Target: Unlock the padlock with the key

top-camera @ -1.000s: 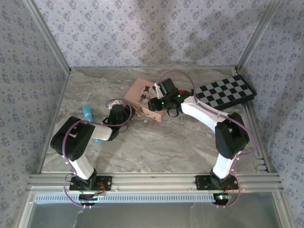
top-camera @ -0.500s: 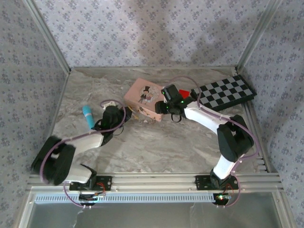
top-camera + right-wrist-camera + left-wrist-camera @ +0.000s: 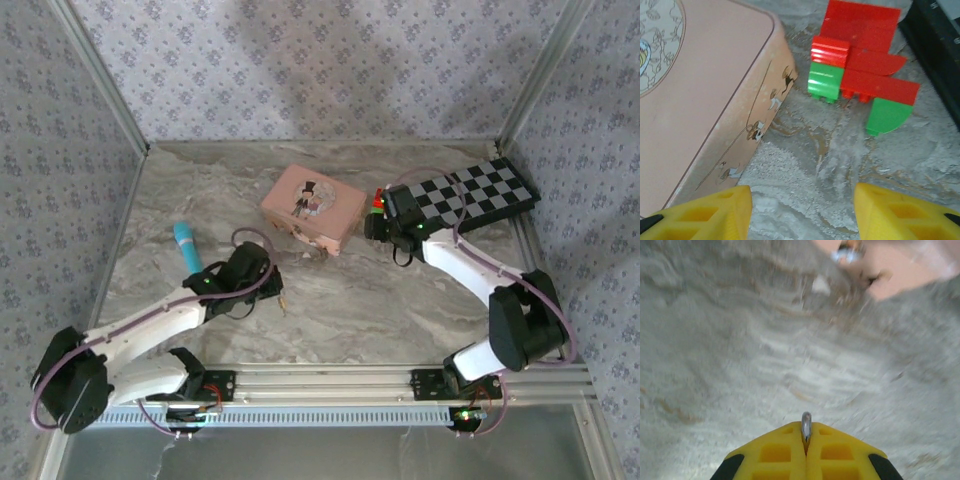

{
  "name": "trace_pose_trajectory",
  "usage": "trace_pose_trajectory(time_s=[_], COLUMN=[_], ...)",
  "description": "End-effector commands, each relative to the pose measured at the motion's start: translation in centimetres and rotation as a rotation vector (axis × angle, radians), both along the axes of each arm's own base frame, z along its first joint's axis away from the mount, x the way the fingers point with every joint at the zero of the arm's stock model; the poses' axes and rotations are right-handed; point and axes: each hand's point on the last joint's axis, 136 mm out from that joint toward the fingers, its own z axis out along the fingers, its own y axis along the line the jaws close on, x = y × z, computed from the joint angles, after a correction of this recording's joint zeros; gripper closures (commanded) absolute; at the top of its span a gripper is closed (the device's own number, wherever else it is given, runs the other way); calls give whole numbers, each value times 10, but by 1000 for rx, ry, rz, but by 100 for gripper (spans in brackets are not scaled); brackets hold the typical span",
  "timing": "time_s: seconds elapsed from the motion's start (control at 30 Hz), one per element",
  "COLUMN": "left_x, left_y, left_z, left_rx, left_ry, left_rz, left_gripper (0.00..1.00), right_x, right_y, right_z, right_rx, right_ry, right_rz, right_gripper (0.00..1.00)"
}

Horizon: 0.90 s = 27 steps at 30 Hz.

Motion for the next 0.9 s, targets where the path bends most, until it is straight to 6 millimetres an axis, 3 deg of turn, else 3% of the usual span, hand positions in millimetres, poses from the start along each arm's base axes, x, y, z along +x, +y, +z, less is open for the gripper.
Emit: trace_pose_trajectory(time_s=[0.0,0.27,0.4,0.63,0.77,0.87], left_x=[-1,17,24,35,51,70], left_y=[0,-15,-17,-14,-1,20], left_z=[-7,-26,-25,-7,12,31], left_rx=[97,184,186,183,144,132], left_ry=[27,36,14,-52,-96,-155], left_rz=[-32,-49,-37,0,43,81], left_gripper=[100,97,88,58,48,44], right_x=[3,-7,-12,-13,-8,-3], right_y=[-15,-33,-51,-100,-127,-149], right_z=[11,14,9,-2,-4,-8], right_rx=[-11,-12,-12,-39,-74,-114], right_ry=[-49,-64,-69,-84,-104,-120], right_rz=[-42,-63,-91,-186,-221,-249], right_gripper=[42,41,41,39,38,36])
